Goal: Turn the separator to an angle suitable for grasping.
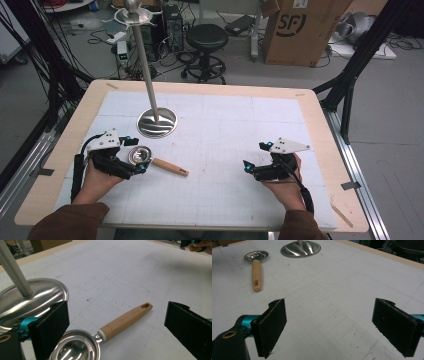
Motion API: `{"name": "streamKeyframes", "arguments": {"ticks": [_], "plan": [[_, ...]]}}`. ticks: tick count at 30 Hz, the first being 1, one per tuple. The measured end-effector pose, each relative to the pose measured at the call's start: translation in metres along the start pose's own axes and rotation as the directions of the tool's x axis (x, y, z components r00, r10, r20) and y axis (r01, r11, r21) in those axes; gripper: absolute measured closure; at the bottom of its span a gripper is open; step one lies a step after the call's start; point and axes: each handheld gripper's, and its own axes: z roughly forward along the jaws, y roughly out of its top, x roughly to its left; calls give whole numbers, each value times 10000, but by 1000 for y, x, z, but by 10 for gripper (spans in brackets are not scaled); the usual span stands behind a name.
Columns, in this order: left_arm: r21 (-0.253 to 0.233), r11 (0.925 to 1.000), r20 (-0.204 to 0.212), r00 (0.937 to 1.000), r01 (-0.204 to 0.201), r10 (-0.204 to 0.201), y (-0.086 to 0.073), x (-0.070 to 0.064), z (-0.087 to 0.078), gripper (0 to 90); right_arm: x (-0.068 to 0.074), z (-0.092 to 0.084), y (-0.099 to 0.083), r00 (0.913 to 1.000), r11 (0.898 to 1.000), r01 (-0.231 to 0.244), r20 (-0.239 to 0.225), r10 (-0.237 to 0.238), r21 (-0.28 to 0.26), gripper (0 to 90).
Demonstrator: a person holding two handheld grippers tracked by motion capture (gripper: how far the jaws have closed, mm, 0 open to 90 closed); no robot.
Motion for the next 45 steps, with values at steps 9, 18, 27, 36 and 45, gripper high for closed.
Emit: {"name": "streamKeyframes", "arguments": {"ticks": [9, 18, 27, 36, 45], "plan": [[86, 9999, 64, 9999, -89, 88, 0, -2, 5, 64, 3, 0, -3, 9999, 9997, 124, -37, -123, 199, 112], [152, 9999, 20, 10000, -74, 73, 3, 1, 8, 83, 3, 1, -4, 9999, 9993, 127, -49, -126, 351, 113], [827, 9956, 163, 9989, -447, 435, 5, -2, 18, 154, 2, 1, -6, 9998, 9986, 196, -18, -195, 487, 115], [1730, 9829, 327, 9977, -637, 589, 4, 2, 32, 286, 2, 3, -7, 9997, 9979, 248, -20, -247, 604, 115], [2277, 9709, 575, 9964, -741, 625, 5, 6, 42, 358, 2, 3, -7, 9998, 9978, 211, -36, -209, 623, 115]]}}
